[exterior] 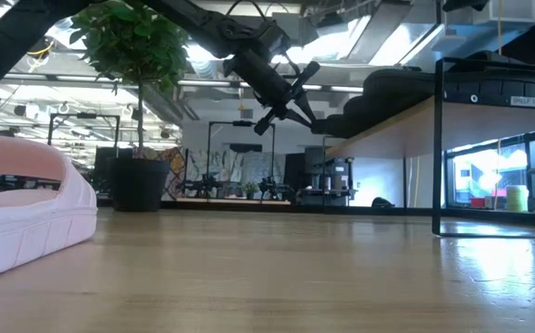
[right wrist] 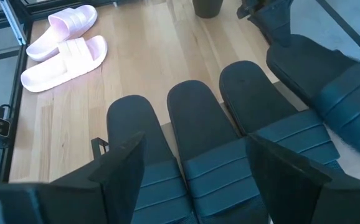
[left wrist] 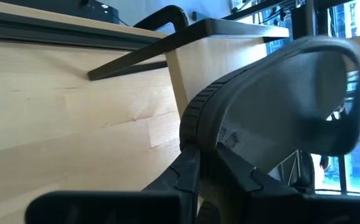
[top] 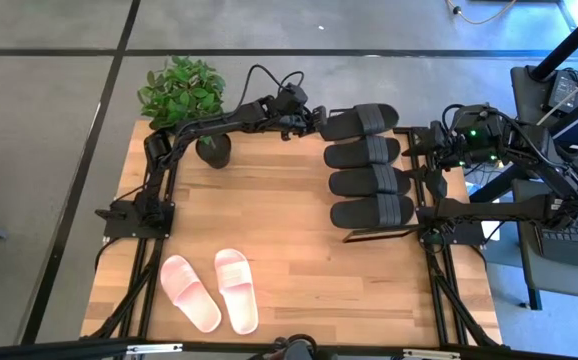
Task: Pick and place slides into the shelf
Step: Put the black slide on the shelf
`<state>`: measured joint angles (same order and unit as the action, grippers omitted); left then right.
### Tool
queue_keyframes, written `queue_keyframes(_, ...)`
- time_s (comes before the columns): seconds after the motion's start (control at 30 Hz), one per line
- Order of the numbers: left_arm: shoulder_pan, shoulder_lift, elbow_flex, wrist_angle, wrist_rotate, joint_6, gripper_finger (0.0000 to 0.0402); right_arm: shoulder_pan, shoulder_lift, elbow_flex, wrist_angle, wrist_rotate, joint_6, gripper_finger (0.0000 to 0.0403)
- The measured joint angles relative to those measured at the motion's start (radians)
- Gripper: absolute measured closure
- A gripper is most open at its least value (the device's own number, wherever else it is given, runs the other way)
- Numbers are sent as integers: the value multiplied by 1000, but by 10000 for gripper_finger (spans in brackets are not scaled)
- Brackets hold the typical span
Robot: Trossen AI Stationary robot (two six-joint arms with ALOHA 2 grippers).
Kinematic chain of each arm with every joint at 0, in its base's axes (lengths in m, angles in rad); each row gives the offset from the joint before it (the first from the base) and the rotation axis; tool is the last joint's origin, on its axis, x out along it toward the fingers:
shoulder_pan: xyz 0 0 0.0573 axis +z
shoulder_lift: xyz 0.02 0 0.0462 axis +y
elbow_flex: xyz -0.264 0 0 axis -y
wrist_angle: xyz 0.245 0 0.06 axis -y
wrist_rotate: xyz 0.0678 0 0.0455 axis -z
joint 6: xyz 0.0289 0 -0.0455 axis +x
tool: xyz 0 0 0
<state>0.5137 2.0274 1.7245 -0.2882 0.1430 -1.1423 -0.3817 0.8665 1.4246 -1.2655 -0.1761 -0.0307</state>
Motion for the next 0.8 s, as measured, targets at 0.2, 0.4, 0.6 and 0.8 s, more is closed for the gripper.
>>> queue_keyframes(0.2,0,0,0,0,-6,0,372,0,0,0,0,0,0,128)
queue_keyframes(0.4,0,0,0,4,-6,0,367,0,0,0,0,0,0,128)
queue_keyframes(0.6,0,0,0,14,-6,-1,361,0,0,0,0,0,-3,128)
queue_keyframes(0.8,0,0,0,14,-5,0,360,0,0,0,0,0,-1,128)
